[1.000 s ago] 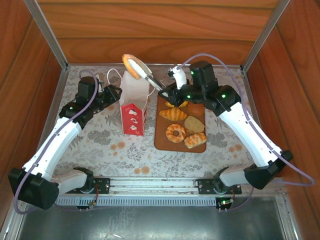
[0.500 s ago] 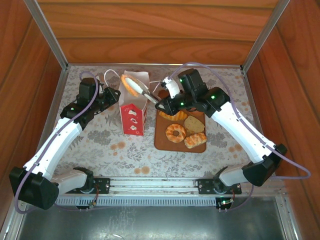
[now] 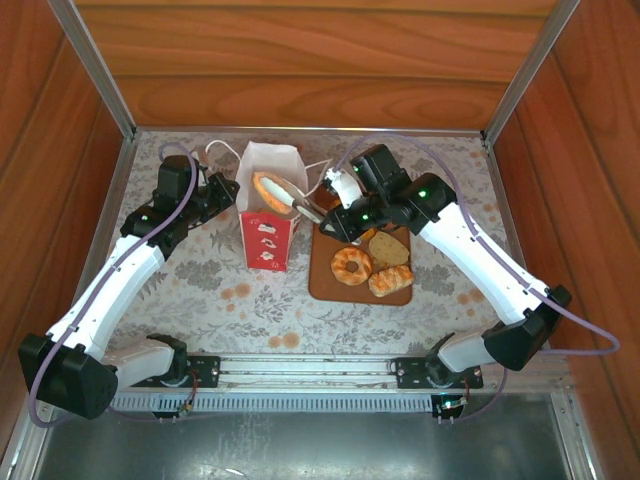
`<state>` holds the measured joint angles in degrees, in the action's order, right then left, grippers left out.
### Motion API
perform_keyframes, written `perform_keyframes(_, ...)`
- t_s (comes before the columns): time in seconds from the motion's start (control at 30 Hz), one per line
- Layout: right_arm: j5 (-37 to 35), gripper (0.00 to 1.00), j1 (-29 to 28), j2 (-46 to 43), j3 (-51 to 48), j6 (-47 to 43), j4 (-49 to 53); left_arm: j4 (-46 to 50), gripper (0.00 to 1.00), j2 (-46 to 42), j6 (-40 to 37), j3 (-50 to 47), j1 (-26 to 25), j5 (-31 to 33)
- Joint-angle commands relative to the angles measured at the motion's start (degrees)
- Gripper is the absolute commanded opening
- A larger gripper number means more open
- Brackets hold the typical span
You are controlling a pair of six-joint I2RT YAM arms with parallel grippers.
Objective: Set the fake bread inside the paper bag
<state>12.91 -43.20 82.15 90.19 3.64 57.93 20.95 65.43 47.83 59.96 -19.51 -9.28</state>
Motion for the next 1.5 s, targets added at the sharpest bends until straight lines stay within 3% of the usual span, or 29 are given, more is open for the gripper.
perform_keyframes(0.0, -1.98, 0.21, -0.57, 1.13, 2.75, -1.83, 3.49, -0.69, 0.11, -0.32, -0.36, -0.65, 0.15, -0.18)
perform_keyframes(0.23, -3.15, 0.27, -0.66, 3.61, 5.65, -3.02, 5.6, -0.76, 0.08, -0.43, -1.42, -0.13, 0.17, -0.99)
perform_keyframes(0.4, -3.3, 0.38, -0.67, 4.12, 7.0, -3.04, 5.72, -0.88, 0.07, -0.83, -1.91, -0.05, 0.14, -1.04)
perform_keyframes(0.77, -2.76, 0.45, -0.66, 3.37, 7.52, -2.2, 3.23, -1.3, 0.06, -0.06, -2.39, 0.24, 0.17, -2.21)
perform_keyframes(1.17, -2.89, 0.43, -0.48, 0.28, 9.42, -1.59, -2.85, -2.23, 0.06, 1.25, -2.59, 1.03, 0.17, -3.09)
perform_keyframes(1.47, -4.7, 0.43, 2.1, -2.66, 15.42, -3.02, -3.12, -2.3, 0.24, 0.55, -3.23, 0.86, 0.18, -2.43)
